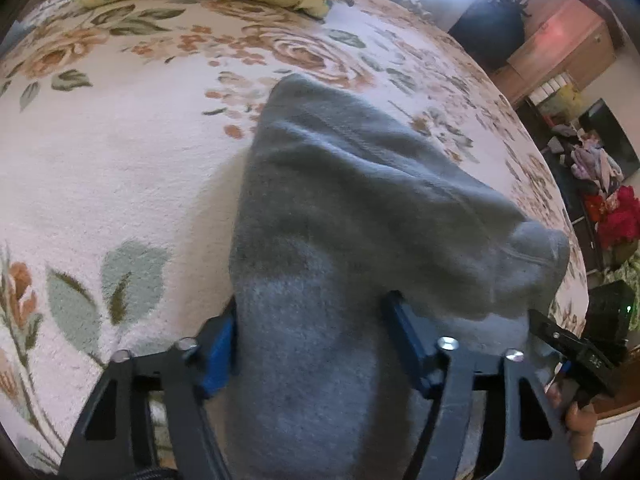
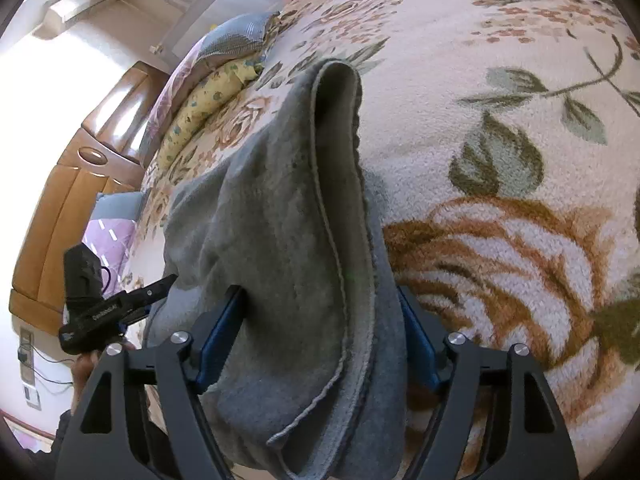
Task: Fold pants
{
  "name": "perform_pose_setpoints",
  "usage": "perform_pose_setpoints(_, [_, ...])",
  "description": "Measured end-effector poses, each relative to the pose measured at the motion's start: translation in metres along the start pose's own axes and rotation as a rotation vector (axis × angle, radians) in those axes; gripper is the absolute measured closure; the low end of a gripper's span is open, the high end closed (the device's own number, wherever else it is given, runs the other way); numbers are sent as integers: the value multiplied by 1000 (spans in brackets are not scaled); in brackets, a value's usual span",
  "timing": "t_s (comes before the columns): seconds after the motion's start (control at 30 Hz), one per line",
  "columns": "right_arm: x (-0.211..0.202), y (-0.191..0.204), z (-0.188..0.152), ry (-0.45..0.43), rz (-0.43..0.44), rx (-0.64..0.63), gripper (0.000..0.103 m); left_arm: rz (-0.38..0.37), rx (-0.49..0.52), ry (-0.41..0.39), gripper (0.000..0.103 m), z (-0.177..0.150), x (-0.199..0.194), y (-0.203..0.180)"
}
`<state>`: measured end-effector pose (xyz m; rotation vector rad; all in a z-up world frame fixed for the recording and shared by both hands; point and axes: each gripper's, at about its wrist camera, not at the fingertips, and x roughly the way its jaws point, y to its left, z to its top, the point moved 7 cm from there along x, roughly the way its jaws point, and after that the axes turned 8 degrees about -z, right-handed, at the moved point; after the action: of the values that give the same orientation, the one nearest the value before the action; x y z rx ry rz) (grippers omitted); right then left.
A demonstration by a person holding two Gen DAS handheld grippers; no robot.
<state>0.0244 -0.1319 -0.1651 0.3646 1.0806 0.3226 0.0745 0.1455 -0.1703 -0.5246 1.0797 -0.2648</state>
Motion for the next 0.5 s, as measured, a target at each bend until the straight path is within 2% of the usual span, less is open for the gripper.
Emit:
perform_pose_setpoints(0.07, [0,4,0,-4,-16,-20,43,4,8,-11,48,-1,-2,-4])
perform_pose_setpoints(0.13, [-2,7,0,-8,-29,-42,48,3,13,-25,62,0,-5,-8])
perform_pose_setpoints(0.23, [-6,12,1,-18,-45,-70,57,5,14,-51,75,1,-13,-9])
perform_pose_setpoints(0.33, [-13,23,3,-43,-72,-114,63,-6,-2,-75,81,2,-22,-8])
perform_pose_setpoints(0.5, [-27,40,6,-85,-71,-150,69,-19,-5,-104,83,2,-38,-14])
